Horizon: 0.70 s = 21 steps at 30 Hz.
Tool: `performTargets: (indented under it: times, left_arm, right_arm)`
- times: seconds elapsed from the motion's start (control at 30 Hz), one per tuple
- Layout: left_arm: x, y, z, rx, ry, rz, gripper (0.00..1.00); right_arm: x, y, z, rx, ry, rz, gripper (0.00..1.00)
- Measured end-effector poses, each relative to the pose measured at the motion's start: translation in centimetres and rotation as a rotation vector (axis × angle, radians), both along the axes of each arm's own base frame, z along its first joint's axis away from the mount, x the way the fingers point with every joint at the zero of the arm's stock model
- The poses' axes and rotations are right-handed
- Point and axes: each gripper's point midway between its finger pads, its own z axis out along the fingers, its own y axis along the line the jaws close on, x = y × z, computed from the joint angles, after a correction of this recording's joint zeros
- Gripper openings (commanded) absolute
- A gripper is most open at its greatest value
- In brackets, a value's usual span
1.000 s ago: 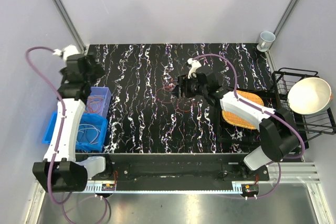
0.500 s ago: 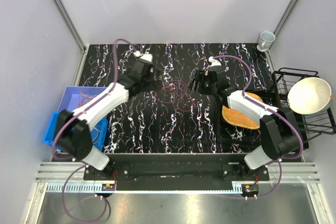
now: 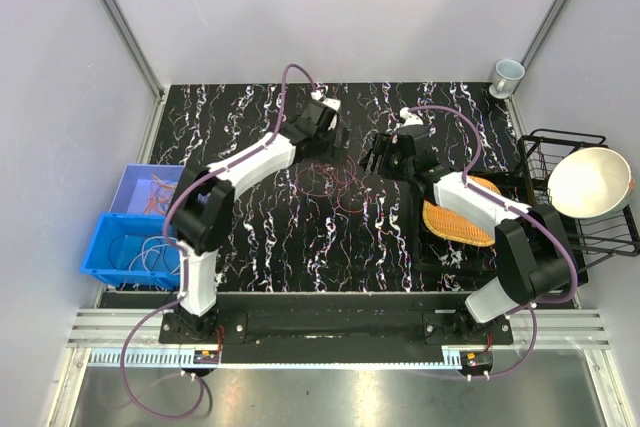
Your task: Untangle the cables
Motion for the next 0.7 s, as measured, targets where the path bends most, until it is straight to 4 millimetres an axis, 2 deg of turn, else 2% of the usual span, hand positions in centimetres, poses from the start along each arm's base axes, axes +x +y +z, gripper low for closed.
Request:
performTargets:
  times: [0.17,0.37,0.5,0.7]
  left_arm:
    - [1.6,-1.2,-1.8,-0.004,0.031,0.034,0.99]
    - [0.8,-1.0,-4.4,0.002,0.11,0.166,0.99]
    - [0.2,-1.9,-4.9,0.014,0.126,0.227,0.99]
    - [1.0,-4.5,-5.2,0.013,0.115,0.285,0.99]
  right_arm:
    - [0.1,-0.2,0.0,0.002,0.0,-0.005,0.72]
    - [0.2,-0.3,0.0,0.007,0.004,-0.014,0.73]
    - [0.3,-0.5,0.0,0.012,0.006,-0.024,0.73]
    - [0.3,-0.6,0.0,0.017,0.01,-0.029,0.73]
